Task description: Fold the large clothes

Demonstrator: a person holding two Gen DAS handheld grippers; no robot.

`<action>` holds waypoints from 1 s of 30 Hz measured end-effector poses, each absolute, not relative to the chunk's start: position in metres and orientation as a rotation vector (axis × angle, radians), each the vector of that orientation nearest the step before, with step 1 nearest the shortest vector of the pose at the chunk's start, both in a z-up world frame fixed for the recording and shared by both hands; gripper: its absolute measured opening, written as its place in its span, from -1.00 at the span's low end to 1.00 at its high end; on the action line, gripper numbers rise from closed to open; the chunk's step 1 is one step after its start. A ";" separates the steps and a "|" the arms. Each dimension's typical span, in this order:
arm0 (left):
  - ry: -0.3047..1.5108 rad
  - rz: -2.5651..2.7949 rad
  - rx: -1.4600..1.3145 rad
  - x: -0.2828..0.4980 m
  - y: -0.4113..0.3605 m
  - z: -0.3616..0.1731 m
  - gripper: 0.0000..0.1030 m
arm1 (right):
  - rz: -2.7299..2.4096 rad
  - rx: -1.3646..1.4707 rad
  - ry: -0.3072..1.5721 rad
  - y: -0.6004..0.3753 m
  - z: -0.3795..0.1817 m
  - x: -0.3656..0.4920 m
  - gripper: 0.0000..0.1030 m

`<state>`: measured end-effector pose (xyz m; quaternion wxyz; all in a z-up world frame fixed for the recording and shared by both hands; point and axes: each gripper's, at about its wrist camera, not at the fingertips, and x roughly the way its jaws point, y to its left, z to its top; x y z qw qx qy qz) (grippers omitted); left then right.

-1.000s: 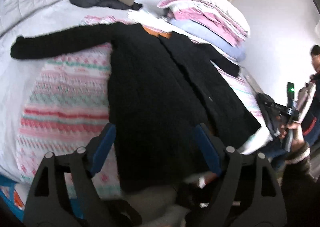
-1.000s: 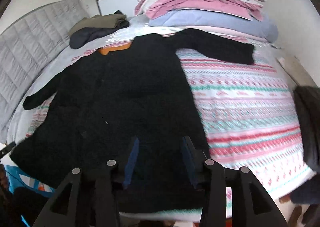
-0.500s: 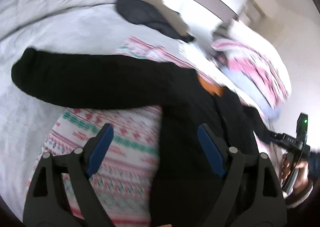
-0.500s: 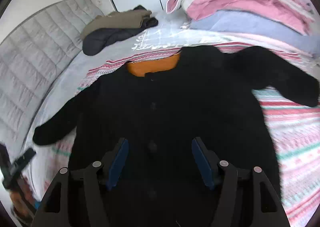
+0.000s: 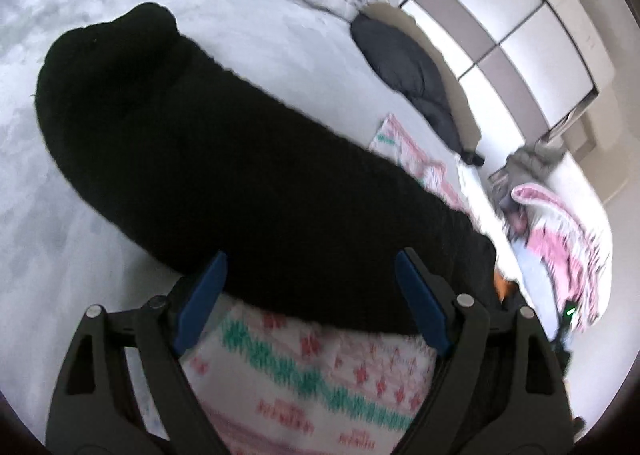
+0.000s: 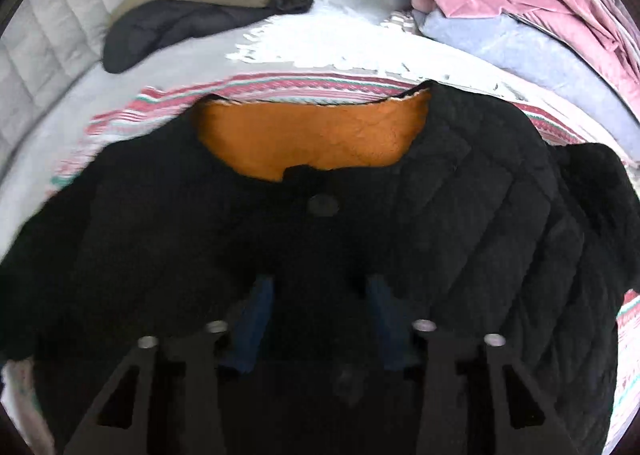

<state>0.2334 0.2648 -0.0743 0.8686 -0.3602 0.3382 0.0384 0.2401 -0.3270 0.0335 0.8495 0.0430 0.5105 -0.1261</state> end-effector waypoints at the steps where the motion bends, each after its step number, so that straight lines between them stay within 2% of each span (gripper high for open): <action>1: 0.692 0.089 -0.750 0.236 0.268 -0.073 0.53 | -0.277 0.083 1.071 -0.328 0.029 0.244 -0.23; 3: 0.662 0.115 -0.758 0.240 0.274 -0.070 0.44 | -0.282 0.073 1.055 -0.328 0.024 0.249 -0.39; 5: 0.648 0.139 -0.773 0.241 0.281 -0.072 0.26 | -0.296 0.024 1.036 -0.322 0.028 0.252 -0.58; 6: 0.647 0.160 -0.768 0.242 0.283 -0.072 -0.03 | -0.302 0.010 1.030 -0.322 0.031 0.253 -0.62; 7: 0.648 0.182 -0.751 0.242 0.284 -0.072 -0.20 | -0.310 0.008 1.015 -0.322 0.037 0.254 -0.65; 10: 0.628 0.205 -0.712 0.238 0.285 -0.061 -0.43 | -0.319 0.068 0.947 -0.332 0.056 0.257 -0.68; 14: 0.592 0.242 -0.696 0.227 0.294 -0.039 -0.42 | -0.344 0.064 0.937 -0.333 0.053 0.267 -0.69; 15: 0.593 0.252 -0.690 0.225 0.297 -0.036 -0.35 | -0.353 0.056 0.938 -0.331 0.052 0.271 -0.71; 18: 0.587 0.311 -0.662 0.216 0.306 -0.033 0.15 | -0.366 0.074 0.948 -0.329 0.048 0.283 -0.75; 19: 0.579 0.328 -0.660 0.212 0.310 -0.033 0.21 | -0.373 0.076 0.954 -0.328 0.044 0.286 -0.77; 22: 0.596 0.370 -0.669 0.210 0.320 -0.041 0.31 | -0.376 0.040 0.978 -0.327 0.030 0.299 -0.78; 25: 0.629 0.391 -0.725 0.206 0.333 -0.058 0.32 | -0.365 0.005 1.000 -0.324 0.023 0.302 -0.77; 28: 0.642 0.388 -0.771 0.203 0.338 -0.067 0.31 | -0.345 0.037 1.005 -0.323 0.032 0.296 -0.69; 30: 0.630 0.387 -0.778 0.196 0.338 -0.063 0.32 | -0.307 0.098 1.005 -0.325 0.042 0.289 -0.55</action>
